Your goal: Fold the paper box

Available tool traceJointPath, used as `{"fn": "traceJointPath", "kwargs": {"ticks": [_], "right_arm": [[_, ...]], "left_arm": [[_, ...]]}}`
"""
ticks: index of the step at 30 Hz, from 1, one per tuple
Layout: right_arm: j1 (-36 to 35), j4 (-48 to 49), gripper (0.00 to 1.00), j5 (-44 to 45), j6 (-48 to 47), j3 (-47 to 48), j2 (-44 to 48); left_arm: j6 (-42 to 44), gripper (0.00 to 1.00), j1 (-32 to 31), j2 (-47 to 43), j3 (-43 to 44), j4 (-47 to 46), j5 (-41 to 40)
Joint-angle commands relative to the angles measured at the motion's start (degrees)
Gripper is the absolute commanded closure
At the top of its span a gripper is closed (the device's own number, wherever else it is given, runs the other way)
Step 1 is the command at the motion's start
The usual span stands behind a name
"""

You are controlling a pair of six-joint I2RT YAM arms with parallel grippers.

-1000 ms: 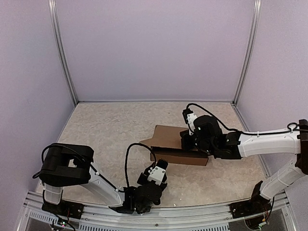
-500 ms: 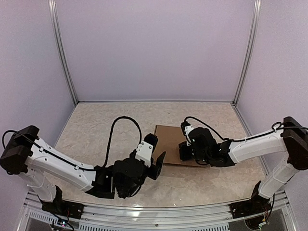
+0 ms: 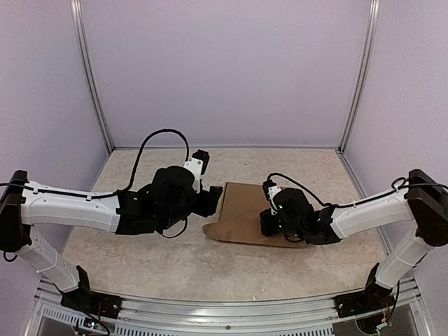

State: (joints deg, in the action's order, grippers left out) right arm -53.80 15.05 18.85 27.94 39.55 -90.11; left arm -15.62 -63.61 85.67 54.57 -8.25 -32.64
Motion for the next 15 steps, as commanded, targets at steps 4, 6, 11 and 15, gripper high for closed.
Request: {"fn": "traceJointPath", "kwargs": {"ticks": [4, 6, 11, 15], "right_arm": [[1.24, -11.45, 0.78, 2.25, -4.48, 3.75, 11.61], [1.98, -14.38, 0.69, 2.48, -5.16, 4.48, 14.50], [6.40, -22.36, 0.43, 1.92, -5.61, 4.37, 21.04], [11.01, -26.28, 0.22, -0.75, -4.99, 3.56, 23.34]], "left_arm": [[-5.53, 0.34, 8.59, 2.24, 2.79, 5.35, 16.44], [-5.67, 0.32, 10.41, 3.14, 3.27, 5.03, 19.42], [-8.25, 0.30, 15.47, 7.04, 4.72, 3.19, 28.59], [-10.59, 0.28, 19.30, 10.52, 6.04, 1.95, 33.87]]}}
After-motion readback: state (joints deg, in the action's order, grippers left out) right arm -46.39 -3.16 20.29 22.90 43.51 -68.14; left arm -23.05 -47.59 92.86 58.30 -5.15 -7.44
